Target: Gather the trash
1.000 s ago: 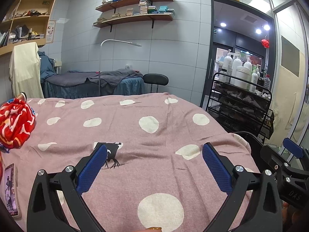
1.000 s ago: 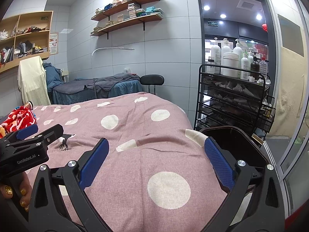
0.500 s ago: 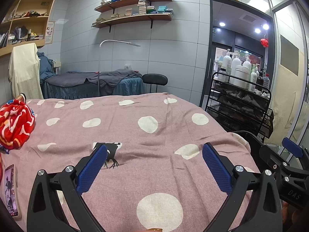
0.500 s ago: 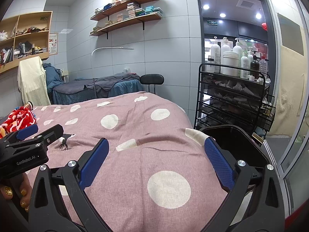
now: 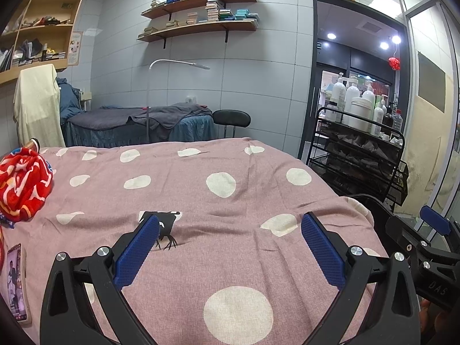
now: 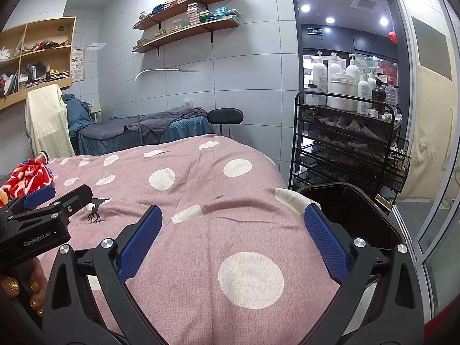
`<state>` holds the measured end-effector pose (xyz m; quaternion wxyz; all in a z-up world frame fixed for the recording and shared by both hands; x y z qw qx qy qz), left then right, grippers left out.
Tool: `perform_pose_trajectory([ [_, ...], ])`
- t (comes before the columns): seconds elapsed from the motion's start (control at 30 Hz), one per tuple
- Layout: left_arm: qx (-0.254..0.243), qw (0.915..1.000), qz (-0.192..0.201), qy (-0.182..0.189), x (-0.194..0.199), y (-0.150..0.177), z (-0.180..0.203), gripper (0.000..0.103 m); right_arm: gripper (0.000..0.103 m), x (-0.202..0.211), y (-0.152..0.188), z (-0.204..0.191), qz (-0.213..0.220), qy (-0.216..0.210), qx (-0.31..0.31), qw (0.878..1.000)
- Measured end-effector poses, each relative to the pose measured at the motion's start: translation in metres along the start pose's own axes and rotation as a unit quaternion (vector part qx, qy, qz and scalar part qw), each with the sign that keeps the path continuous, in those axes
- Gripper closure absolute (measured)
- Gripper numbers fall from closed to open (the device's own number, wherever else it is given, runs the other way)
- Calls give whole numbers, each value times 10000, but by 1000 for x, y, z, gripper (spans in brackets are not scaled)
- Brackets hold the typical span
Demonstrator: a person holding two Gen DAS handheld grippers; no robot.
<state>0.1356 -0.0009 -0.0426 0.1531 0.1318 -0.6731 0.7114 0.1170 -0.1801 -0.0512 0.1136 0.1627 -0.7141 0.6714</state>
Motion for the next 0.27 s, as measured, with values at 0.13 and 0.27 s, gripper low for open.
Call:
perform_pose_trajectory([
  [0.13, -27, 10000, -17, -12, 0, 1, 2, 5, 5, 0, 0, 0, -2, 0, -5, 10000],
  [0.27, -19, 10000, -27, -16, 0, 2, 2, 5, 5, 0, 0, 1, -12, 0, -15, 10000],
])
Point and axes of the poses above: each gripper's, at about its wrist camera, not at the fingertips, and x roughly against the way its jaws point, z to its right, y to its underside, the point moved 10 cm from there along -x, roughly the way its jaws point, and after that the axes turned 1 degree about -x, right-handed, at the moved point
